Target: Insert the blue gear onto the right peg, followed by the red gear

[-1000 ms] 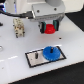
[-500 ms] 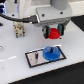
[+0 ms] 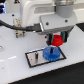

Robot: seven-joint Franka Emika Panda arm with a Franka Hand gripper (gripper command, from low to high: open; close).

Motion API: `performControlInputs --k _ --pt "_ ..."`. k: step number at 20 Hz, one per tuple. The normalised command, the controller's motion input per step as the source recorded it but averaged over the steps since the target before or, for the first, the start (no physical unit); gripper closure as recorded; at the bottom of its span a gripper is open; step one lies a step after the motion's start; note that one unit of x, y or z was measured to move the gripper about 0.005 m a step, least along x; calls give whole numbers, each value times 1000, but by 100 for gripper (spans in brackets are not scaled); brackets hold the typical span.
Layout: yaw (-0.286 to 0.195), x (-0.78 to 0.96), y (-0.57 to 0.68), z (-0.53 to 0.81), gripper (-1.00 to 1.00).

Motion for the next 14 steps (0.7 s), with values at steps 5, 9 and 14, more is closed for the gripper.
performControlInputs --k 5,9,14 --pt "0 494 -101 -2 100" --pt "0 315 -108 -57 100" --pt "0 169 -106 29 100"
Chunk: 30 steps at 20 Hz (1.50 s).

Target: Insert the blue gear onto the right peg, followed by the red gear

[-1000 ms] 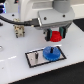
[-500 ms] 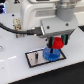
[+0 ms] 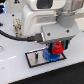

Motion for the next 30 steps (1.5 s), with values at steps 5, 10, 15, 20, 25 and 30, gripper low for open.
performControlInputs --k 5,10,15,20,25,30 --pt "0 -43 -27 279 100" --pt "0 136 -29 164 100" --pt "0 208 -195 -47 100" --pt "0 203 -299 -159 100" --pt "0 195 -142 -7 100" --pt "0 241 -32 -88 100"
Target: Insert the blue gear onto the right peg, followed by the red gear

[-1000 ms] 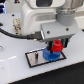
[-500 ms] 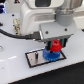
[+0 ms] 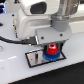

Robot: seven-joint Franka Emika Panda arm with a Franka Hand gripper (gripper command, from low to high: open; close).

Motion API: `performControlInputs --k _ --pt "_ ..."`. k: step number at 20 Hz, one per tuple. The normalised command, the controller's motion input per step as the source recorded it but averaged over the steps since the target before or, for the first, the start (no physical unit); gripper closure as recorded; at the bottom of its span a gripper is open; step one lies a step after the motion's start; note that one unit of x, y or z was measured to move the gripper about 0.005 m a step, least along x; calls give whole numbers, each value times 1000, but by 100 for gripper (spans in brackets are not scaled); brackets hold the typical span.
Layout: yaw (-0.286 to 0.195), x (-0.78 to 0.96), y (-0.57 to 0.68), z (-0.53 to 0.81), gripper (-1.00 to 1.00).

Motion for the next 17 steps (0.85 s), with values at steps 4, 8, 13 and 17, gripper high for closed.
performControlInputs --k 4,8,13,17 --pt "0 182 -21 -136 100" --pt "0 122 7 -16 -100" --pt "0 7 138 448 -100" --pt "0 -5 73 648 -100"
